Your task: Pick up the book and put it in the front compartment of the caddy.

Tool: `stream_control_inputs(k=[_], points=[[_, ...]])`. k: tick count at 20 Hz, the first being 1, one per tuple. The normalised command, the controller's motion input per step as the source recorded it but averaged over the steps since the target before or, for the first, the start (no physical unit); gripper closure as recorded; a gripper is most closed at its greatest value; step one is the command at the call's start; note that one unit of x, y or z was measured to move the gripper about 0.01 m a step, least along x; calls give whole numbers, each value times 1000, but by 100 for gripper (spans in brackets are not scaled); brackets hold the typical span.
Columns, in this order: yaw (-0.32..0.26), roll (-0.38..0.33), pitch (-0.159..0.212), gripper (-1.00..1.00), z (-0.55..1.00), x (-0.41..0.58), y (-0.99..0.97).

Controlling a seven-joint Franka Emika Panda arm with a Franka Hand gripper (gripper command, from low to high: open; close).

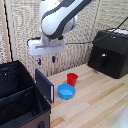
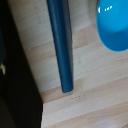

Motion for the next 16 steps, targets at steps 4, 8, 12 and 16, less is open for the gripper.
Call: stream_control_inputs(k=[4, 8, 12, 16], points=[[102, -108, 55, -100, -109, 285, 5], [108, -39, 34, -100, -116, 307, 0], [102, -1, 0, -100, -186, 316, 8], [117, -4, 0, -100, -218, 287, -3]])
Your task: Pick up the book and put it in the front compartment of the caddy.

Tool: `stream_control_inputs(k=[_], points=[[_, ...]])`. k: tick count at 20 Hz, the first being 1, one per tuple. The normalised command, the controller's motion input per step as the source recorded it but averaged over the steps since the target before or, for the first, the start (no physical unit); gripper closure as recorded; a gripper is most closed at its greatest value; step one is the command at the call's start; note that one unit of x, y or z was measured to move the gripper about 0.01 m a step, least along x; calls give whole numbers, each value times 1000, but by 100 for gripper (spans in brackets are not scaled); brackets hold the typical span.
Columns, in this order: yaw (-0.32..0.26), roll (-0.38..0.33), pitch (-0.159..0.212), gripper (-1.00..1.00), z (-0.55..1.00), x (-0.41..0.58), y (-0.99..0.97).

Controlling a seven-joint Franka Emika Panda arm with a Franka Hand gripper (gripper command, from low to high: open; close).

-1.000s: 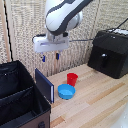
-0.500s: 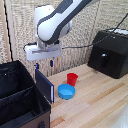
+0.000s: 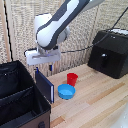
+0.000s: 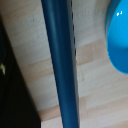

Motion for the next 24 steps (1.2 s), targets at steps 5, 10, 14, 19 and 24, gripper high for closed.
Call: stream_control_inputs(k=[5, 10, 14, 19, 24], points=[[129, -3, 0, -100, -243, 279, -34], [72, -2, 33, -100, -187, 145, -12], [29, -50, 39, 100, -82, 3, 88], [72, -52, 0, 100, -5, 143, 47], [65, -62, -43, 100, 14, 178, 1]])
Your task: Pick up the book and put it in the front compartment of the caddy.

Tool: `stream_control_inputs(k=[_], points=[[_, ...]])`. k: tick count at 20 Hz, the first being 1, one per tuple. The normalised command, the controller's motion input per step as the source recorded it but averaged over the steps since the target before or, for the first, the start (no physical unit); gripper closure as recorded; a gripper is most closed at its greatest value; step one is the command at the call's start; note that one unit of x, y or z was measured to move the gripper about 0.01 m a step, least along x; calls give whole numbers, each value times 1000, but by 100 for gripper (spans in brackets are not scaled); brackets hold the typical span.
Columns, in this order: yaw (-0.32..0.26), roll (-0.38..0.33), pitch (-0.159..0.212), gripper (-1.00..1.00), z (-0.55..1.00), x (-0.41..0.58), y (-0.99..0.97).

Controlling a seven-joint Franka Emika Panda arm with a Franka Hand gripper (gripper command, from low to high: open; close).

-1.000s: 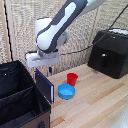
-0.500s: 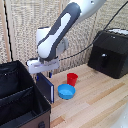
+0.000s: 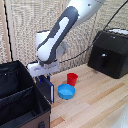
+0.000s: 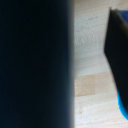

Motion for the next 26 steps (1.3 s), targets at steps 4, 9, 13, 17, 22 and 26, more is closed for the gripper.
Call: stream_control_inputs(k=[4, 9, 13, 17, 22, 26], points=[[-100, -32, -155, 100, 398, 110, 39], [-271, -1, -76, 100, 939, -43, 53], [-297, 0, -40, 100, 982, -56, 0], [-311, 0, -27, 100, 953, -48, 0], [-312, 3, -27, 100, 928, -61, 0], [-310, 40, -51, 100, 807, -68, 3]])
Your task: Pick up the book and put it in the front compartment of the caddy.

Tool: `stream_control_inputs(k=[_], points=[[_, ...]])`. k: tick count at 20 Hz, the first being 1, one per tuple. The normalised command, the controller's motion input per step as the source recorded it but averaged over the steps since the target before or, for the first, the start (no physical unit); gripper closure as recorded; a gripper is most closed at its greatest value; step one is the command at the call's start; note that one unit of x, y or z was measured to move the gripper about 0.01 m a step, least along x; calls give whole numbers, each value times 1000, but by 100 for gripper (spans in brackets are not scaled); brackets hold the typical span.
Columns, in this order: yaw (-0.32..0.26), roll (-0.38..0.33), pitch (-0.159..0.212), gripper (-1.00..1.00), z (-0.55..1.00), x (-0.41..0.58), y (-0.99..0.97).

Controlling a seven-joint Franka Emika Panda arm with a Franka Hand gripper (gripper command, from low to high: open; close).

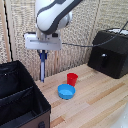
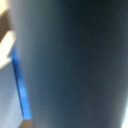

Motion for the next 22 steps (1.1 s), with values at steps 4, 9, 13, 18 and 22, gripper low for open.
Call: stream_control_inputs(k=[4, 9, 13, 18, 22], points=[[-264, 121, -28, 100, 642, -67, 82], [-242, 150, -4, 100, 548, -52, 121], [-218, 168, 0, 100, 459, -80, 144], [-196, 169, 0, 100, 414, -89, 181], [-167, 91, 22, 100, 255, -101, 356]])
